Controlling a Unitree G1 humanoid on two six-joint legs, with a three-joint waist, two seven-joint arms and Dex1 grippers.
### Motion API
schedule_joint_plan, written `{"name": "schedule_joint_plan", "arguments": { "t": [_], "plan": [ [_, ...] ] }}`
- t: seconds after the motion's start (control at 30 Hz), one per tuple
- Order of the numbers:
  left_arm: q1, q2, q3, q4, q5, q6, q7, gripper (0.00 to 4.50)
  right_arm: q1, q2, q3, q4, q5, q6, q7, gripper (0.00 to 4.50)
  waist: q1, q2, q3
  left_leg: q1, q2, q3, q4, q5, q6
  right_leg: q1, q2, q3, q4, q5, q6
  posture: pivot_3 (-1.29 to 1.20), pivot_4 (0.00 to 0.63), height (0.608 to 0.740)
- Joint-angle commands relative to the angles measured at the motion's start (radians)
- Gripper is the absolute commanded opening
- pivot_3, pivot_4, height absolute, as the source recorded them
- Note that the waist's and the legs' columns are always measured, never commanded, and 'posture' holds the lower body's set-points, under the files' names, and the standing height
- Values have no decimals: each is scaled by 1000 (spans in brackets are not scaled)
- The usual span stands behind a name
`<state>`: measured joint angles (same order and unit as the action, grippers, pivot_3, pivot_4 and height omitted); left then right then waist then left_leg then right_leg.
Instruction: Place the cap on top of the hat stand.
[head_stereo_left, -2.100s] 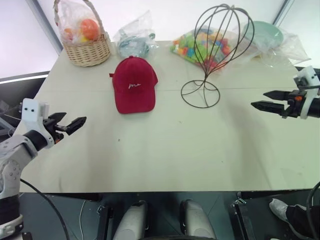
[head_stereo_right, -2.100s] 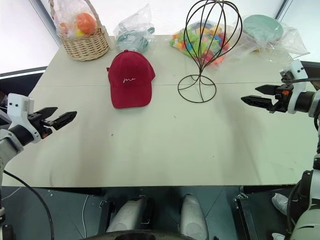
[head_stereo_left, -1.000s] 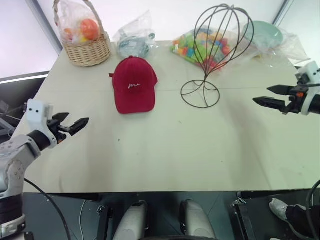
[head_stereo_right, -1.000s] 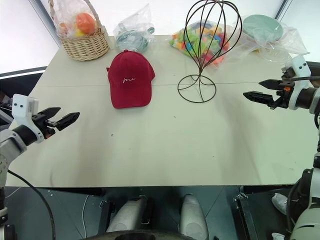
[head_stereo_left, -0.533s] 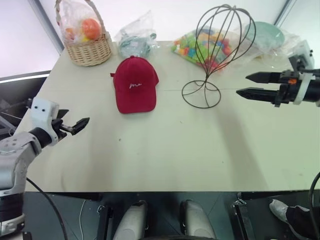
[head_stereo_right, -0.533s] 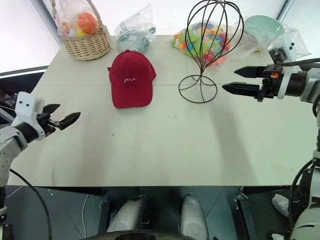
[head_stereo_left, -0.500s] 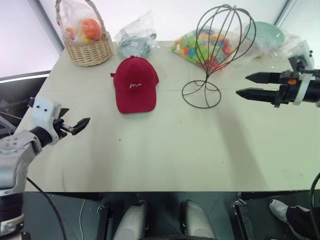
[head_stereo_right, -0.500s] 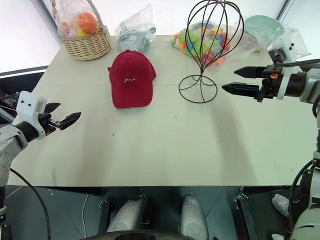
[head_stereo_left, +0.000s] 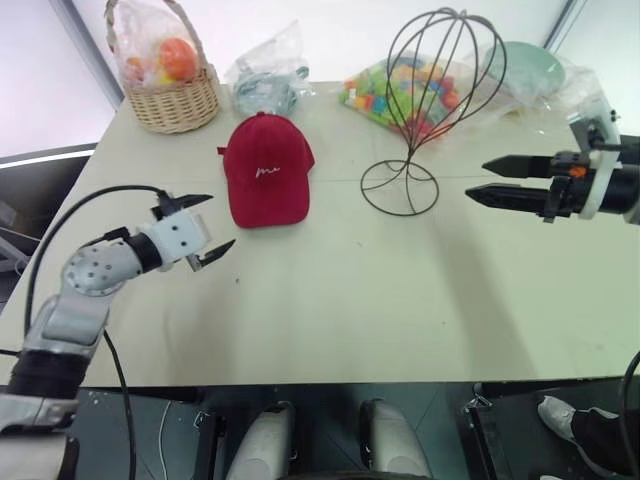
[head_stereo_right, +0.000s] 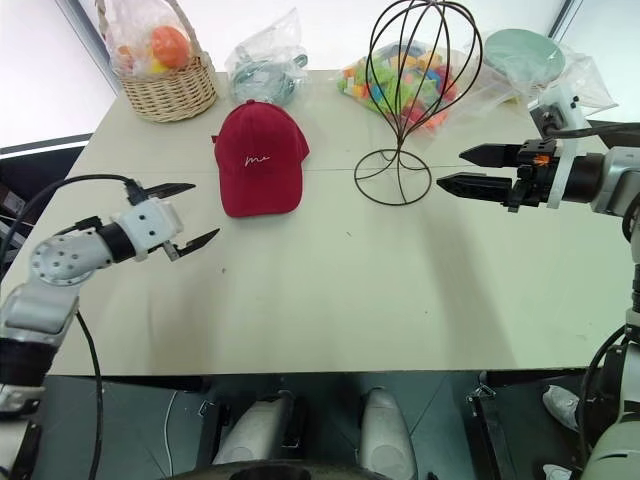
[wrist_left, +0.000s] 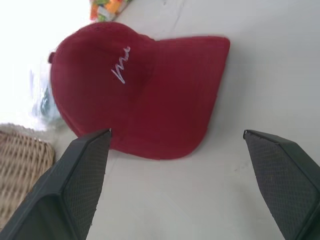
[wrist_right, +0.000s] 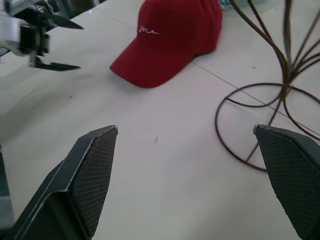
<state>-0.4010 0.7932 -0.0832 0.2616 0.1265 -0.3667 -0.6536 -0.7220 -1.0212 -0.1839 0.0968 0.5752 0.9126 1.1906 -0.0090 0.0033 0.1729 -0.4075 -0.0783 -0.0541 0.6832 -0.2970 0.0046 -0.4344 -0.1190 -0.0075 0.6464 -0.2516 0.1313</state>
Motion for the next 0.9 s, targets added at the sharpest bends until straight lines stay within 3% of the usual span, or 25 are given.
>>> {"name": "schedule_joint_plan", "arguments": {
  "t": [0.03,0.17,0.37,0.57,0.87,0.9],
  "plan": [
    [-78,-19,-65,175,165,-246,134,4406,4,-8,-47,-50,31,6,-24,4500,4,0,0,0,0,0,0,0,0,0,0,0,0,0,0,0,150,740],
    [-160,-60,-131,365,266,-395,236,4406,28,-14,-56,-63,36,5,-45,4500,16,0,0,0,0,0,0,0,0,0,0,0,1,0,0,0,150,740],
    [-287,-123,-192,531,406,-471,417,4406,58,-18,-76,-94,51,14,-72,4500,25,0,0,-1,-1,1,1,0,0,-1,0,-1,2,0,0,0,150,740],
    [-402,-166,-258,667,544,-446,633,4406,71,-17,-81,-113,64,17,-94,4500,22,-1,0,-1,-2,1,1,0,1,-1,0,-1,3,0,0,0,150,740],
    [-493,-224,-354,820,631,-398,747,4406,77,-12,-83,-122,73,12,-117,4500,25,-1,0,0,-2,1,2,0,1,0,0,-1,3,0,1,0,150,740],
    [-503,-229,-362,836,635,-387,751,4173,78,-11,-84,-122,74,10,-120,4500,25,-1,0,0,-2,1,2,0,1,0,0,-1,3,0,1,0,150,740]
  ]
}}
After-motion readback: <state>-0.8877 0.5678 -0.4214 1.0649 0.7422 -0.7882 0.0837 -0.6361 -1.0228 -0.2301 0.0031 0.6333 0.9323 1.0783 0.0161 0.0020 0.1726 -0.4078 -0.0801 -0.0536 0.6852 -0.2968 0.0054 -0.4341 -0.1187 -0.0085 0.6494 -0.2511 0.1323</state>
